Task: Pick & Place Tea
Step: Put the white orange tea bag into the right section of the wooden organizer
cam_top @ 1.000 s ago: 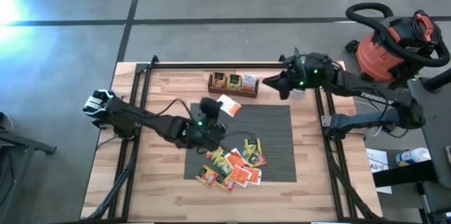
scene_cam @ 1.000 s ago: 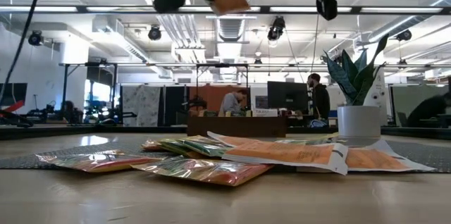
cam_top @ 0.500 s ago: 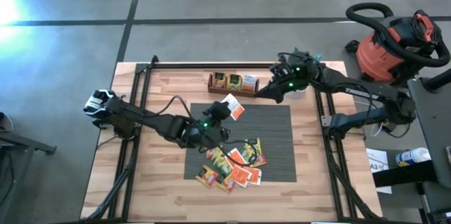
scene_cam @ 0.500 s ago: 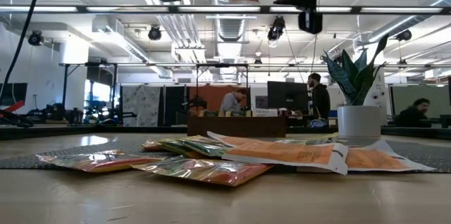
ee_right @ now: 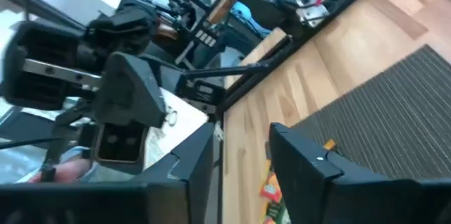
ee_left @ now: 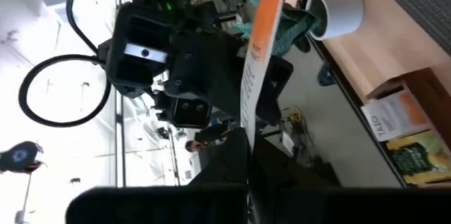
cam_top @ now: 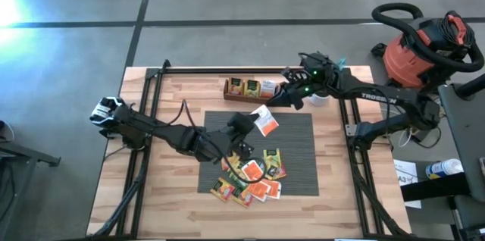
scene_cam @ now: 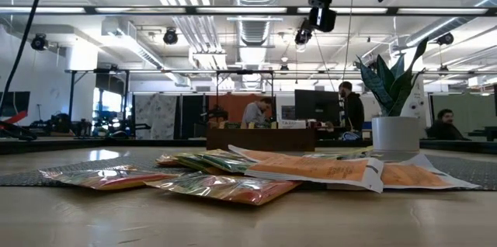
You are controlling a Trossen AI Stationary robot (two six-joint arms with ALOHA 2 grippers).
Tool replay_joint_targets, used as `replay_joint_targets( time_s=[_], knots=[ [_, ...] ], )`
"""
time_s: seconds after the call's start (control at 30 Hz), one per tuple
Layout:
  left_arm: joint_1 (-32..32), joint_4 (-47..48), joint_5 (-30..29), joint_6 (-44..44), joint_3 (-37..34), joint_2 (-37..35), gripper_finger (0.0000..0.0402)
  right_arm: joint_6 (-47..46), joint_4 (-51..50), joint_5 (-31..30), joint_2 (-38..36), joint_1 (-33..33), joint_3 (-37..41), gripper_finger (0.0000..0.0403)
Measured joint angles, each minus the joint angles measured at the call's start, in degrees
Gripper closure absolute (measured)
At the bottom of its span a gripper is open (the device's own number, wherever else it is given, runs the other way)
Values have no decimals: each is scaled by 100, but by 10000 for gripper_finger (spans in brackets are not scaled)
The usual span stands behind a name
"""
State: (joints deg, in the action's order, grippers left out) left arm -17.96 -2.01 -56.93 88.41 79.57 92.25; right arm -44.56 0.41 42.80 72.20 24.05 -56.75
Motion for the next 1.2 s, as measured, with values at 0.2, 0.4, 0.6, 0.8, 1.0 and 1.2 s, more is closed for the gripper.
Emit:
replay_joint_targets(
  time_s=[0.2,0.4,0.6,0.8,1.0,1.2],
  knots=[
    [44,-7,110,175,0,0,401,-229,-4,625,-77,22,0,230],
    [93,-137,290,365,0,0,401,-433,-15,766,-72,22,0,212],
    [101,-403,552,525,-2,63,401,-503,-21,860,7,22,0,211],
    [159,-402,647,567,-9,101,401,-501,-9,984,28,11,0,230],
    [251,-469,646,415,-10,101,401,-467,-5,1087,28,11,0,279],
    [290,-490,653,404,-11,101,401,-268,-6,1124,28,11,0,334]
  ],
)
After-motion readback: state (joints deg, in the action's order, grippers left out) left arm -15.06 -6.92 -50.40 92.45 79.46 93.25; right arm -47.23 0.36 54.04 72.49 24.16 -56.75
